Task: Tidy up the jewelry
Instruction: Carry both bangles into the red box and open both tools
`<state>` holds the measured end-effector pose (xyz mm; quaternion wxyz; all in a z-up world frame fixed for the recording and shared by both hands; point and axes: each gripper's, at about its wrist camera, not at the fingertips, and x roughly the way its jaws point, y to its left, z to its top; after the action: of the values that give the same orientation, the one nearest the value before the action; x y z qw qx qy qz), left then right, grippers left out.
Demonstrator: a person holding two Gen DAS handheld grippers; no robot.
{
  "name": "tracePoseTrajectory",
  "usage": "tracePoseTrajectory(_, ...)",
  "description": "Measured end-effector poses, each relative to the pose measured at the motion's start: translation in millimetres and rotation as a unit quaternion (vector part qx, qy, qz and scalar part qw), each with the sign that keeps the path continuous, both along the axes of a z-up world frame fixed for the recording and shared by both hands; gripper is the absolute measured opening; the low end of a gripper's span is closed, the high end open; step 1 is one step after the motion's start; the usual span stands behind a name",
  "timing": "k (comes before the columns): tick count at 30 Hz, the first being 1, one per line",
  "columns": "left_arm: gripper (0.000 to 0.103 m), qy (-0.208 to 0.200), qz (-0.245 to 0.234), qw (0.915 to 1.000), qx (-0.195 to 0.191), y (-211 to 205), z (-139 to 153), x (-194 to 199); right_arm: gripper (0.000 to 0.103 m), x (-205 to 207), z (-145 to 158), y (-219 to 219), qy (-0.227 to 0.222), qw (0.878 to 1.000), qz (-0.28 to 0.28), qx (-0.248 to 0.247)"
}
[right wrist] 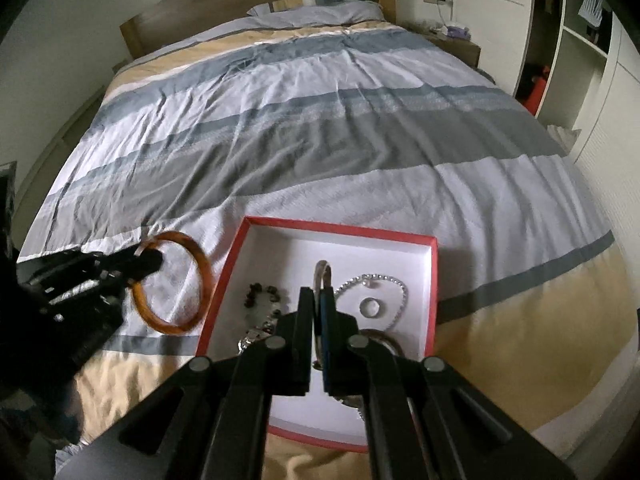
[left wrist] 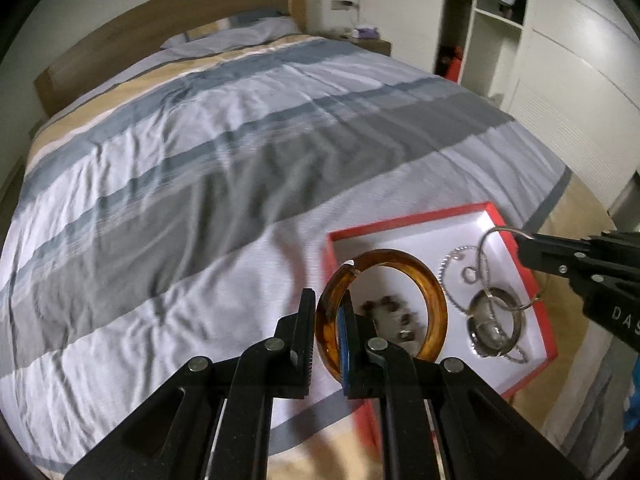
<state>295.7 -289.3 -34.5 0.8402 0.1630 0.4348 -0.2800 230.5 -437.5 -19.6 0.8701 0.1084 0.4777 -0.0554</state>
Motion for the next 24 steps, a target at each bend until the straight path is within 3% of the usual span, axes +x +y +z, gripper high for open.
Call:
tracePoseTrajectory(12, 0.010, 0.027, 0.003, 0.9991, 0.034, -38, -50, 9, 0.003, 15, -42, -31, 0.010, 0.999, 0.001, 0.036)
tracePoseTrajectory(24, 0.010, 0.037, 0.011, 0.9981, 0.047, -58, -77, 28, 0.004, 31, -75, -80, 0.034, 0.999, -0.014, 0.013)
